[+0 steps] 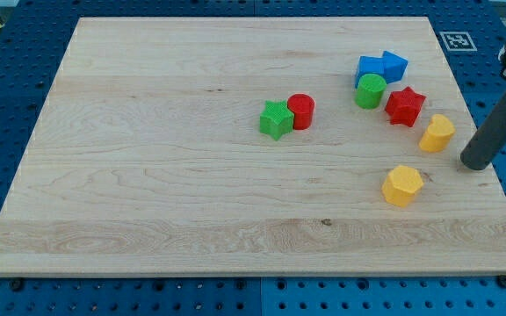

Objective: Move your arm towards the yellow hexagon

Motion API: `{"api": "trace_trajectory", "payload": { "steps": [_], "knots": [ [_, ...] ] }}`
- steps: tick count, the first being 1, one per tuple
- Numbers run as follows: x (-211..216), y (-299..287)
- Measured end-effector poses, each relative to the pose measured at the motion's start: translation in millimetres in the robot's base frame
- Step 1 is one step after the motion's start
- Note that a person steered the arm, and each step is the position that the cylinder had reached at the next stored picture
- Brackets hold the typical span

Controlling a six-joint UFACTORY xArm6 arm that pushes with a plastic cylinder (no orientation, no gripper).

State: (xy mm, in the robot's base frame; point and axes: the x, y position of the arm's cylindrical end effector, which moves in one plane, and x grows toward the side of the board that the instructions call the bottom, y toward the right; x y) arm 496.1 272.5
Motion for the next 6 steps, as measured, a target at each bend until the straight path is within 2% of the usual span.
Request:
{"api": "trace_trajectory", "payload": {
  "steps": [1, 3, 5, 6],
  "knots": [
    [35, 5],
    [36, 5],
    [88, 9],
    [94, 9]
  ]
}}
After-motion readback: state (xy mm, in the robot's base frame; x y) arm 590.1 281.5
